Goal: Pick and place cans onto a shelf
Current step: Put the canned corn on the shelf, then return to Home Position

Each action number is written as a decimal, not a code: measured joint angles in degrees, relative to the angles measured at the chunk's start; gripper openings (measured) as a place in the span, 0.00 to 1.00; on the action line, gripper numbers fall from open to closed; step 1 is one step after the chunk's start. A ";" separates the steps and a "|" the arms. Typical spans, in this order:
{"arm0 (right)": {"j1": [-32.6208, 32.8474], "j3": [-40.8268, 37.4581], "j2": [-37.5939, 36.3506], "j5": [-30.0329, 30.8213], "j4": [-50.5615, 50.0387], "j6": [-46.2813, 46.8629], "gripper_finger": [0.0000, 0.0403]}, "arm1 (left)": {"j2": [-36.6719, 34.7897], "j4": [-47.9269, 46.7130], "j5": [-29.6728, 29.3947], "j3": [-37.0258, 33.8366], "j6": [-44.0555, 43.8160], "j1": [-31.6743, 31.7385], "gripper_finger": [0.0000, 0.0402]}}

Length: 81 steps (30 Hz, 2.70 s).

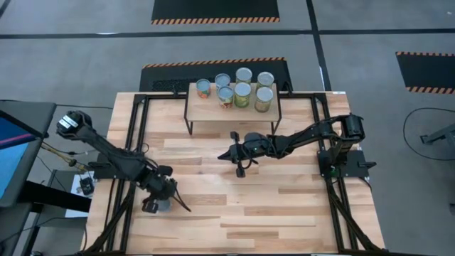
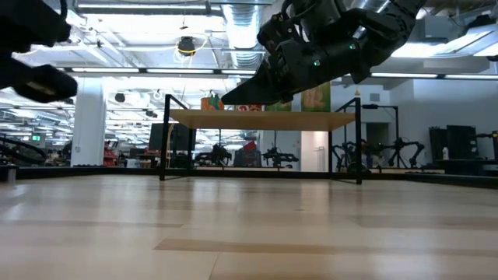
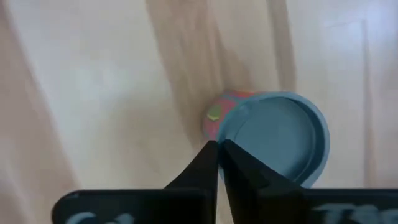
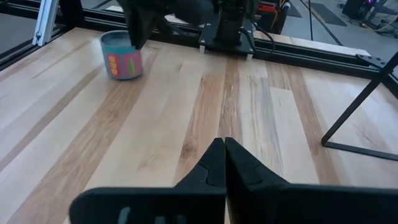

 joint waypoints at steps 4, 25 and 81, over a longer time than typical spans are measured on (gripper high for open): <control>-0.04 0.00 0.00 0.00 -0.22 0.02 0.02 | -0.93 -4.08 -1.58 2.26 3.53 3.36 0.01; -0.02 0.02 0.00 -0.02 -0.43 0.06 0.02 | -0.16 -14.94 -4.80 42.71 20.80 55.88 0.00; 0.02 0.02 0.02 -0.04 -2.01 -0.44 0.02 | 36.63 -34.49 -1.42 71.94 30.85 71.80 0.21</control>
